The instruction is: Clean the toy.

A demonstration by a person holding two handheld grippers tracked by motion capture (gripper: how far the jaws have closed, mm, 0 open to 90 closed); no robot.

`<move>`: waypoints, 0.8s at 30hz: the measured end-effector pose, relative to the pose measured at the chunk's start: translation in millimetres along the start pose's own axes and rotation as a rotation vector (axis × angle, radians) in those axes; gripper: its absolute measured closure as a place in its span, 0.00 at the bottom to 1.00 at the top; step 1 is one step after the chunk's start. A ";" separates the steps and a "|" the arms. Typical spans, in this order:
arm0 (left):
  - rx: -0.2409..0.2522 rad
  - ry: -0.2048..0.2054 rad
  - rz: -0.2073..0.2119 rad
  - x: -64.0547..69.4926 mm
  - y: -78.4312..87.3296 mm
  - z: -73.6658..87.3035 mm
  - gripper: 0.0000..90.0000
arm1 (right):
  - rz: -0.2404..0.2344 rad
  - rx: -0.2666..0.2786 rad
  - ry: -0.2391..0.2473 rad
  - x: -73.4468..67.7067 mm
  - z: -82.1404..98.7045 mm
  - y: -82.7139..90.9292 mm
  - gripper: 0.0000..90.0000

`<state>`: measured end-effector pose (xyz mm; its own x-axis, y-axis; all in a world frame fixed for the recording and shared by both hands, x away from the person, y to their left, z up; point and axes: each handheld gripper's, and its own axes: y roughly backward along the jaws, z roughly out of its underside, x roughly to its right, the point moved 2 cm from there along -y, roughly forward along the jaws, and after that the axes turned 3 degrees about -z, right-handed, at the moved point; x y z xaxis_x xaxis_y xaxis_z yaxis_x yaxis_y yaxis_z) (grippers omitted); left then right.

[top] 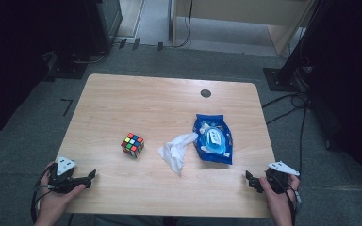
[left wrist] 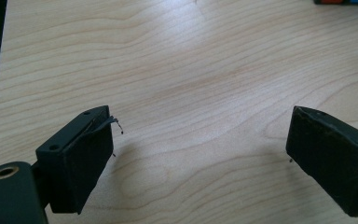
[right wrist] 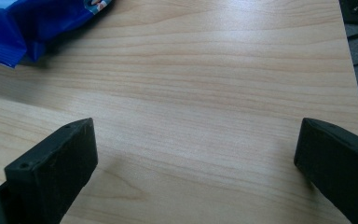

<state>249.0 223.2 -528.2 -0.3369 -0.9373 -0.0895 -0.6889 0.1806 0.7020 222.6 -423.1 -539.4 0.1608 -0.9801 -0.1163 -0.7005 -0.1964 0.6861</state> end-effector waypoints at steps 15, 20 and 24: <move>-0.013 0.013 0.040 -0.3 -6.5 -0.9 0.09 | 0.026 -0.022 0.046 -4.0 0.2 -2.1 0.00; -0.011 0.018 0.040 0.0 -7.2 -1.5 0.09 | 0.025 -0.022 0.046 -4.0 0.2 -2.1 0.00; -0.012 0.017 0.041 0.0 -7.1 -1.5 0.09 | 0.025 -0.022 0.046 -4.0 0.2 -2.1 0.00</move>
<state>254.9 221.4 -532.2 -0.3530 -0.9344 -0.0485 -0.6672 0.2151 0.7132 223.3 -418.8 -540.6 0.1754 -0.9823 -0.0657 -0.6896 -0.1702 0.7039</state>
